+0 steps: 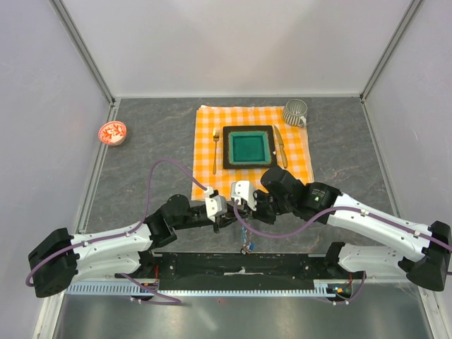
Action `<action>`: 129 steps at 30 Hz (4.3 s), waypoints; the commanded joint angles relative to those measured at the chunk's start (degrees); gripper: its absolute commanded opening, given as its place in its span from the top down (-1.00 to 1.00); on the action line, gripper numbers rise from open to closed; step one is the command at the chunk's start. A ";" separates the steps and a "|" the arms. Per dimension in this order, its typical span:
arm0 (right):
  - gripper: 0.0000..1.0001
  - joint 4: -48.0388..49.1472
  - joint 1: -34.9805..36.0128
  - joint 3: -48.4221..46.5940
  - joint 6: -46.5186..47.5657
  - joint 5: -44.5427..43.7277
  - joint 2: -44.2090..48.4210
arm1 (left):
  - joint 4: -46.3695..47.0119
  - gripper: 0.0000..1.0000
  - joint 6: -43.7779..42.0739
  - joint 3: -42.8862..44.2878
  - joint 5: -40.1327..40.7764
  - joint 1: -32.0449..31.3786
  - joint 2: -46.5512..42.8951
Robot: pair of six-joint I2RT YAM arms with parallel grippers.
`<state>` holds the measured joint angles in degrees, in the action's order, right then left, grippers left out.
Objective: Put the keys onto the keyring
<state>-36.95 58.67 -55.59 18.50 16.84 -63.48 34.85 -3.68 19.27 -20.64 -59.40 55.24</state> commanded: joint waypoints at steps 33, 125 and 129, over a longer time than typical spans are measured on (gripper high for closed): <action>0.05 34.73 5.66 25.27 -18.33 -16.49 20.95 | 44.07 0.97 2.28 -11.80 5.70 -0.19 3.38; -0.16 41.16 11.99 29.40 -16.21 -28.27 24.72 | 60.16 0.96 2.54 -6.52 2.37 -0.11 9.36; -0.14 44.15 11.99 30.89 -17.09 -26.95 25.51 | 60.42 0.96 3.07 -6.26 1.75 -0.11 9.79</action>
<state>1.32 70.65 -26.20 1.74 -12.16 -39.20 70.87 -0.40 12.36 -17.50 -59.53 65.91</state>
